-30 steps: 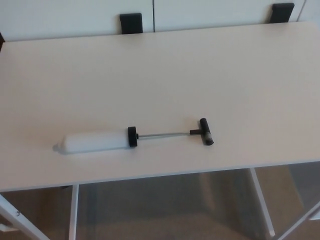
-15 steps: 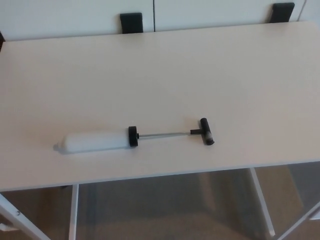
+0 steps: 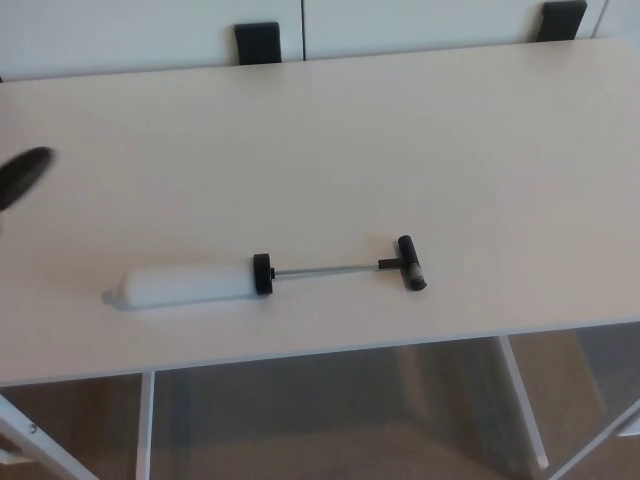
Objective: The robot walks towards a desk on which an air pump is kept in the middle. It lifts it up and holds it with its left hand and uses its right hand to compress it by pushing its handle inwards.
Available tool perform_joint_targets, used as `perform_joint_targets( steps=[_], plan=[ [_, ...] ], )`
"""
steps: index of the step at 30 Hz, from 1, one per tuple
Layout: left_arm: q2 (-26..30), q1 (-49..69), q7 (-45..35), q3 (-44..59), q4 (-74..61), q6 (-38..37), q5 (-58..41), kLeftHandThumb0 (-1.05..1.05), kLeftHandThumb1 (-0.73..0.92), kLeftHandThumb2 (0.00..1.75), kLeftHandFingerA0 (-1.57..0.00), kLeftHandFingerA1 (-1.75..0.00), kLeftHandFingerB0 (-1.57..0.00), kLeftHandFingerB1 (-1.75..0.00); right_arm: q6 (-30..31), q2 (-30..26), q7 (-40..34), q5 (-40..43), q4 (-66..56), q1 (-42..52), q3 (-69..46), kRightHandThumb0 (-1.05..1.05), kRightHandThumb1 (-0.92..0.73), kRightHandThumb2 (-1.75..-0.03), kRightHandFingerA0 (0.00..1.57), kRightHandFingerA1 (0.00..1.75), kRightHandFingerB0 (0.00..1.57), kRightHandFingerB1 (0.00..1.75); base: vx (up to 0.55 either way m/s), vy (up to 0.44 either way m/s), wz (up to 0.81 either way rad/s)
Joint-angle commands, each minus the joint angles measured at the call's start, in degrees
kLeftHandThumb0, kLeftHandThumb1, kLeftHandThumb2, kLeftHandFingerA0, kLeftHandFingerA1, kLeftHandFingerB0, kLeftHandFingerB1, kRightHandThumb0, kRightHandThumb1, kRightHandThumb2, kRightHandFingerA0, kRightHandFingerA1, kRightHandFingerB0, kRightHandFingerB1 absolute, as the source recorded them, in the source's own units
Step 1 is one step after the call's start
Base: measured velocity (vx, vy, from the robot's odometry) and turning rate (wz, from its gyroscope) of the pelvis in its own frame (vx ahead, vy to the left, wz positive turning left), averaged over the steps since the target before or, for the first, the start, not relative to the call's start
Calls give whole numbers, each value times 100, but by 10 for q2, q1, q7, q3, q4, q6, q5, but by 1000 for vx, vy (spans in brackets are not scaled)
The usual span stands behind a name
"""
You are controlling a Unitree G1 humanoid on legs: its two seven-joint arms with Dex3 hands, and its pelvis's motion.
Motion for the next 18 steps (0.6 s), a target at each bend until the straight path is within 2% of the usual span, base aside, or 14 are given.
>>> perform_joint_targets(
  steps=[1, 7, 9, 10, 13, 18],
  plan=[
    [42, -170, -51, -382, 132, 35, 389, -36, 45, 56, -7, -24, -13, -26, 0, -17, -7, -2, -8, -12, 3, -31, -66, -58, 76, 49, 63, 45, 0, 0, 0],
    [16, -184, -42, -462, 185, 47, 430, -36, 44, 55, -9, -25, -13, -27, -2, -14, -6, -3, -18, -8, 7, -31, -69, -59, 76, 49, 62, 45, 0, 0, 0],
    [12, -186, -37, -470, 193, 48, 431, -36, 44, 55, -9, -25, -13, -27, -1, -14, -8, -5, -22, -8, 9, -31, -69, -59, 76, 49, 62, 45, 0, 0, 0],
    [6, -189, -33, -481, 204, 52, 433, -35, 44, 56, -8, -25, -12, -27, -1, -15, -9, -5, -19, -11, 9, -36, -62, -59, 76, 50, 63, 45, 0, 0, 0],
    [1, -198, -30, -499, 220, 57, 437, -35, 45, 56, -7, -24, -11, -26, 0, -15, -9, -2, -20, -13, 8, -31, -64, -58, 76, 50, 63, 45, 0, 0, 0],
    [-5, -224, -33, -539, 262, 60, 451, -40, 44, 57, -6, -24, -10, -25, 8, -14, -16, -4, -32, -17, 10, -35, -64, -60, 75, 49, 61, 44, 0, 0, 0]
  ],
)
